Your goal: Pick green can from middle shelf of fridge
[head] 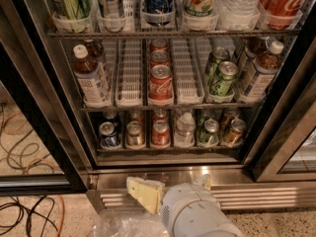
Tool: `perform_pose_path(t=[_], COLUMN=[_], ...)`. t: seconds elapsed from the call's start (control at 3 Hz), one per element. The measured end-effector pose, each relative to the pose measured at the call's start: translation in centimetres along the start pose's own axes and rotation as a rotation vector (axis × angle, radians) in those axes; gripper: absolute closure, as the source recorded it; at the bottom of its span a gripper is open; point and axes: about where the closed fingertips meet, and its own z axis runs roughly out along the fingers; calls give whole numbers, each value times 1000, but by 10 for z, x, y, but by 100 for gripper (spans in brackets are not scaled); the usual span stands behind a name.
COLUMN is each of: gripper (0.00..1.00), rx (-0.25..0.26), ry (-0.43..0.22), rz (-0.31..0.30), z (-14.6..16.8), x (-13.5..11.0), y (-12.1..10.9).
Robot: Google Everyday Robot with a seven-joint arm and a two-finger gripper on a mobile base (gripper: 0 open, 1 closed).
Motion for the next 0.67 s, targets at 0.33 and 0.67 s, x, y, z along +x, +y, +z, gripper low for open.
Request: perform_pose_path(t=[0.33,0.67], gripper=[0,0], rx=[0,39], ry=[0,-54], rz=[0,-75], z=[0,-3], x=[0,-23], y=[0,-14])
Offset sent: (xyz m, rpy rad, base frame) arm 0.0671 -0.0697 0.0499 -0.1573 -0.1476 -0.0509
